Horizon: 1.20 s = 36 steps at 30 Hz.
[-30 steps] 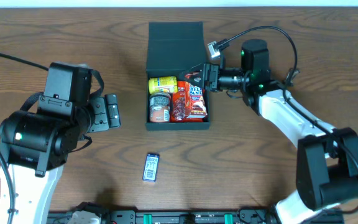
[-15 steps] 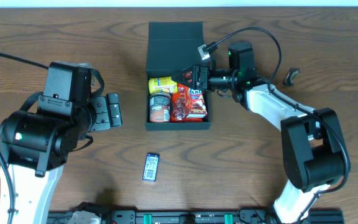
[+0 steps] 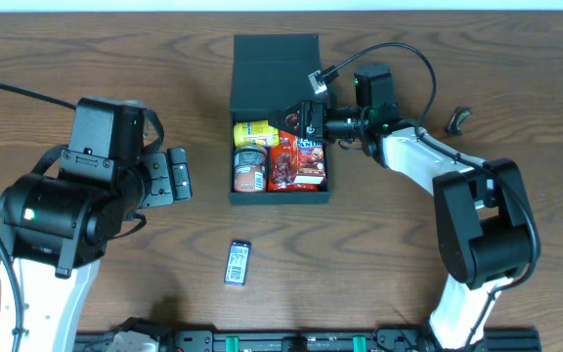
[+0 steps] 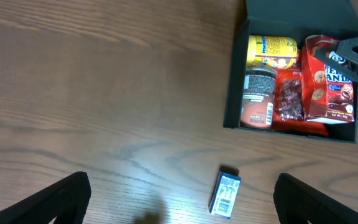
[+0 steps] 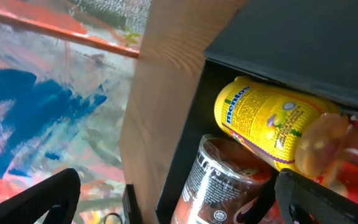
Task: Pack container
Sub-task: 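Push the Hello Panda box down into the box with the right gripper, then withdraw the right gripper and move the left gripper toward the battery pack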
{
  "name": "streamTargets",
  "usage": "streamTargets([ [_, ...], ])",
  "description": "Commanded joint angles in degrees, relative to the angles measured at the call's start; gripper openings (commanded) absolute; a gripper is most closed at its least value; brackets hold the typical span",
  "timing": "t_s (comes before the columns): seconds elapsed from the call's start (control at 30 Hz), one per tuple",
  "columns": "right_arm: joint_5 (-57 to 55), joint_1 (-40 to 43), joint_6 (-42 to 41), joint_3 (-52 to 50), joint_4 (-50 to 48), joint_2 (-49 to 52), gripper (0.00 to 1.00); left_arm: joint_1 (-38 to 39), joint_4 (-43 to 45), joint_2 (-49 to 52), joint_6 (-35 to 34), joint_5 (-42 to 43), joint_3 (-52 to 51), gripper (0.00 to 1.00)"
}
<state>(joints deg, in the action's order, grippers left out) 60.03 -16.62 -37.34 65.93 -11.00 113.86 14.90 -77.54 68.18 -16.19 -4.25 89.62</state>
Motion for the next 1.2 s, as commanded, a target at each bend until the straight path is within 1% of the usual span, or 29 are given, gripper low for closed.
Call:
streamTargets([
  [0.0, -0.7, -0.2, 1.9, -1.1, -0.2, 1.3, 0.99, 0.2, -0.2, -0.1, 1.2, -0.3, -0.1, 0.95],
  [0.27, -0.6, 1.6, 2.4, -1.1, 1.2, -8.7, 0.99, 0.2, -0.2, -0.1, 1.3, -0.4, -0.1, 0.95],
  [0.37, -2.0, 1.6, 7.3, -1.1, 5.5, -14.1, 0.99, 0.2, -1.0, -0.1, 1.3, -0.8, -0.1, 0.95],
  [0.5, -15.0, 1.6, 18.7, -1.1, 22.5, -24.7, 0.99, 0.2, -3.4, -0.7, 1.2, -2.4, -0.2, 0.95],
  [0.57, -23.7, 1.5, 23.6, -1.1, 32.7, -30.1, 0.99, 0.6, -3.7, -2.0, 1.2, -2.8, -0.8, 0.95],
  [0.6, -29.8, 1.3, 24.4, -1.1, 37.9, -32.7, 0.99, 1.4, -3.7, -3.1, 0.8, -3.9, -1.6, 0.95],
  [0.67, -42.8, 0.8, 24.4, -1.1, 47.0, -37.4, 0.99, 3.8, -3.6, -5.7, -2.5, -6.6, -4.3, 0.95],
  [0.73, -49.9, 0.3, 24.3, -1.1, 53.9, -41.1, 0.99, 7.1, -2.5, -8.9, -6.8, -6.9, -9.7, 0.95],
  [0.83, -53.2, 0.3, 24.1, -1.1, 59.9, -43.2, 0.99, 10.8, 0.6, -11.2, -9.4, -6.8, -17.3, 0.95],
  [0.93, -56.7, 0.3, 24.1, -1.1, 64.4, -43.5, 0.99, 13.7, 4.6, -11.2, -11.1, -6.0, -23.7, 0.95],
  [1.03, -58.8, 0.3, 24.1, -1.2, 67.2, -43.5, 0.99, 15.3, 8.9, -8.8, -11.3, -2.9, -29.0, 0.95],
  [1.17, -58.7, 0.3, 24.1, -1.3, 69.3, -43.5, 0.99, 15.3, 10.8, -3.2, -12.1, 2.4, -33.4, 0.95],
])
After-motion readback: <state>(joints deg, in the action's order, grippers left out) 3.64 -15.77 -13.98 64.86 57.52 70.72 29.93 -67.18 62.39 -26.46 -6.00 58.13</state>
